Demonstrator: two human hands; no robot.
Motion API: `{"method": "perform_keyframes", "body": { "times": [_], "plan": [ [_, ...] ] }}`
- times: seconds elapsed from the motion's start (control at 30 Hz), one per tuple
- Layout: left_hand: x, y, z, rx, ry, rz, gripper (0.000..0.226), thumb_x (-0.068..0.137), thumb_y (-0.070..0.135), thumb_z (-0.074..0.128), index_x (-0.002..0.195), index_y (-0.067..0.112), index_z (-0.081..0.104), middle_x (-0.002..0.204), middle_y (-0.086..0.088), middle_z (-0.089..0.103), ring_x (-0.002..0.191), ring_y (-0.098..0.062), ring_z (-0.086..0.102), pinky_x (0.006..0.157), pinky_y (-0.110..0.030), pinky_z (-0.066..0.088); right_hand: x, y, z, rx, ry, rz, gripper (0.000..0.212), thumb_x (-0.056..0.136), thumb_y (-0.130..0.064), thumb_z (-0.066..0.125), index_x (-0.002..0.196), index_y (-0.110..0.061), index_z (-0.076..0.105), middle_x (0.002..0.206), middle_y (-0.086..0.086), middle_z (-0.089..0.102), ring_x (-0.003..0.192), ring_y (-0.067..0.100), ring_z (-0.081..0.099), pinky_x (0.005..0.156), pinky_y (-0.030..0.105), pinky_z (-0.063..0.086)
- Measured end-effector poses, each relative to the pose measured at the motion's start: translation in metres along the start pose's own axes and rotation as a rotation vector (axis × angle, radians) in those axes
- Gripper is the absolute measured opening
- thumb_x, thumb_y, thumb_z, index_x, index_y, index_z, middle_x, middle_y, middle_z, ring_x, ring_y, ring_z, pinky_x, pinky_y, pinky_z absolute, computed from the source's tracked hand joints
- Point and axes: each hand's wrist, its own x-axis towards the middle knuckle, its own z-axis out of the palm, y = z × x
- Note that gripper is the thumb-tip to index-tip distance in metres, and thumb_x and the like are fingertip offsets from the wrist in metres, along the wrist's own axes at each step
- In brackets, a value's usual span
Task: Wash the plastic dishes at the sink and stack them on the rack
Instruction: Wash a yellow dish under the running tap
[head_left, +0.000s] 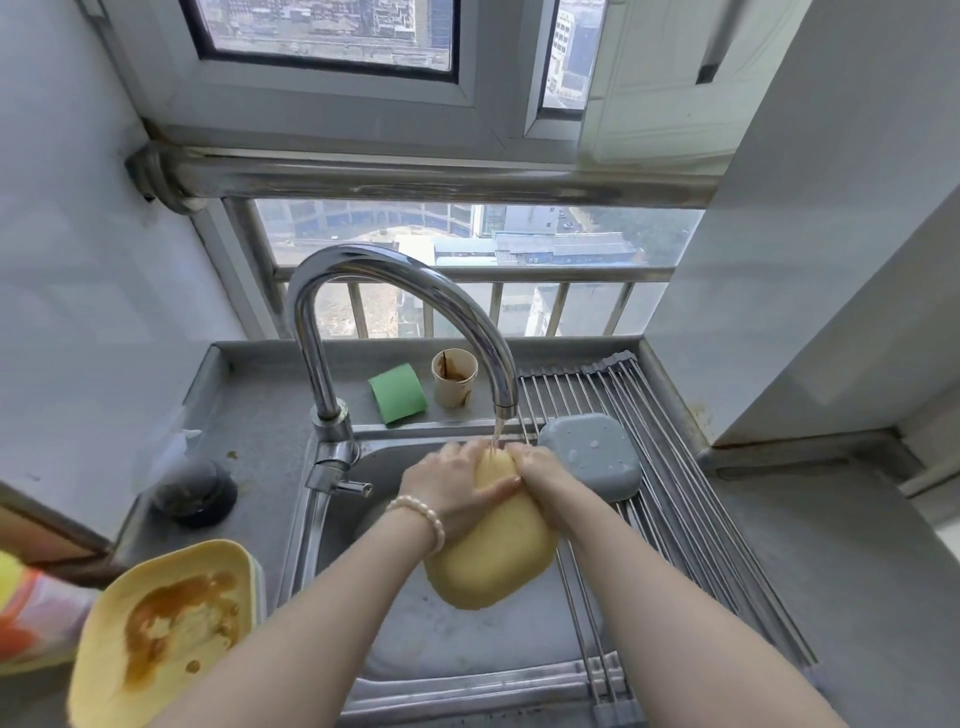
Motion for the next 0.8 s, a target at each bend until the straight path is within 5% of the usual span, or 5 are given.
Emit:
{"method": "perform_keyframes", "body": {
  "times": [0.23, 0.37, 0.57, 0.73, 0.8],
  "plan": [
    [0.004, -0.013, -0.012, -0.750, 0.066, -0.367, 0.061, 0.070, 0.077, 0.056, 0.065, 0.016, 0.066, 0.072, -0.001, 0.068, 0.073, -0.018, 0.064, 0.067, -0.031, 0.050, -0.017, -0.040, 0.005, -0.524, 0.168, -0.185, 0.043, 0.101, -0.030, 0.036, 0.112, 0.001, 0.064, 0.117, 0.018, 0.062, 0.114, 0.034, 0.055, 0.090, 0.033, 0.042],
    [0.008, -0.007, 0.002, -1.054, 0.180, -0.619, 0.080, 0.076, 0.078, 0.048, 0.097, 0.005, 0.070, 0.104, -0.014, 0.069, 0.094, -0.027, 0.062, 0.087, -0.034, 0.049, -0.025, -0.028, 0.046, -0.906, 0.492, -0.409, 0.046, 0.102, -0.036, 0.024, 0.126, -0.015, 0.056, 0.129, 0.010, 0.057, 0.121, 0.029, 0.047, 0.103, 0.045, 0.027],
    [0.002, -0.010, 0.003, -1.444, 0.271, -0.840, 0.086, 0.082, 0.067, 0.056, 0.129, -0.005, 0.048, 0.125, -0.016, 0.058, 0.103, -0.029, 0.056, 0.094, -0.037, 0.042, -0.042, 0.016, 0.070, -0.882, 0.458, -0.481, 0.055, 0.085, -0.042, 0.033, 0.124, -0.020, 0.064, 0.135, 0.016, 0.055, 0.124, 0.038, 0.051, 0.095, 0.068, 0.036],
    [0.004, -0.009, 0.014, -1.438, 0.294, -0.908, 0.079, 0.088, 0.063, 0.049, 0.130, -0.004, 0.049, 0.133, -0.018, 0.054, 0.118, -0.035, 0.053, 0.102, -0.040, 0.041, -0.034, 0.001, 0.041, -0.549, 0.425, -0.197, 0.070, 0.092, -0.060, 0.032, 0.151, -0.022, 0.021, 0.145, 0.015, 0.036, 0.129, 0.033, 0.041, 0.099, 0.046, 0.038],
    [0.003, -0.012, 0.014, -1.416, 0.271, -0.927, 0.066, 0.099, 0.050, 0.036, 0.134, -0.006, 0.046, 0.140, -0.019, 0.047, 0.125, -0.034, 0.047, 0.103, -0.037, 0.035, -0.025, -0.004, 0.021, -0.373, 0.305, -0.048, 0.075, 0.091, -0.065, 0.034, 0.146, -0.013, 0.032, 0.135, 0.016, 0.050, 0.122, 0.033, 0.049, 0.096, 0.039, 0.040]
  ]
}}
